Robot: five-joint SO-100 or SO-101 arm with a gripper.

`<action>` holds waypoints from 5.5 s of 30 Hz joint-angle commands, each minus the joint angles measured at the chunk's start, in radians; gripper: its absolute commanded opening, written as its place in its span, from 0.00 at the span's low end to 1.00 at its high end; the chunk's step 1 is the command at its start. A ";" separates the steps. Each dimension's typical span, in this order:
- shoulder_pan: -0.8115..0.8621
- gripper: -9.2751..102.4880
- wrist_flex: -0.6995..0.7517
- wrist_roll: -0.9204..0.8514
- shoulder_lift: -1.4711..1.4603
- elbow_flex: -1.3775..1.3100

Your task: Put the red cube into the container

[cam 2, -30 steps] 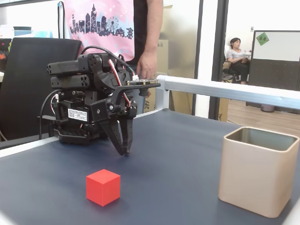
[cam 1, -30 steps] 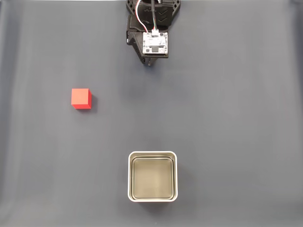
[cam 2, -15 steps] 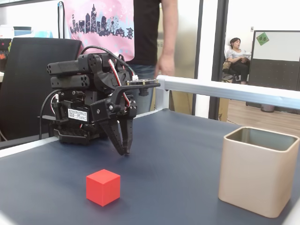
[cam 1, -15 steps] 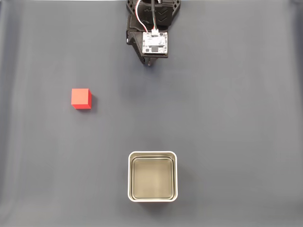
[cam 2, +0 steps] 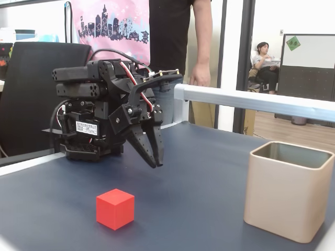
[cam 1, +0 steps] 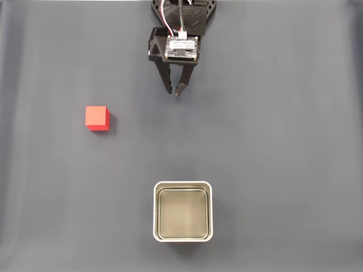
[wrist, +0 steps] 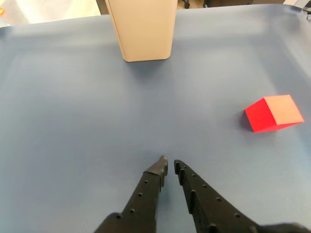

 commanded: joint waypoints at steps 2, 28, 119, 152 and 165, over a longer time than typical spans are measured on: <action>0.014 0.09 -0.032 0.015 -0.135 -0.184; 0.543 0.24 0.178 -0.413 -1.068 -1.143; 0.509 0.10 -0.321 -0.356 -1.483 -1.075; -0.011 0.10 -0.037 -0.097 -1.836 -2.029; -0.049 0.10 -0.011 -0.057 -1.881 -1.985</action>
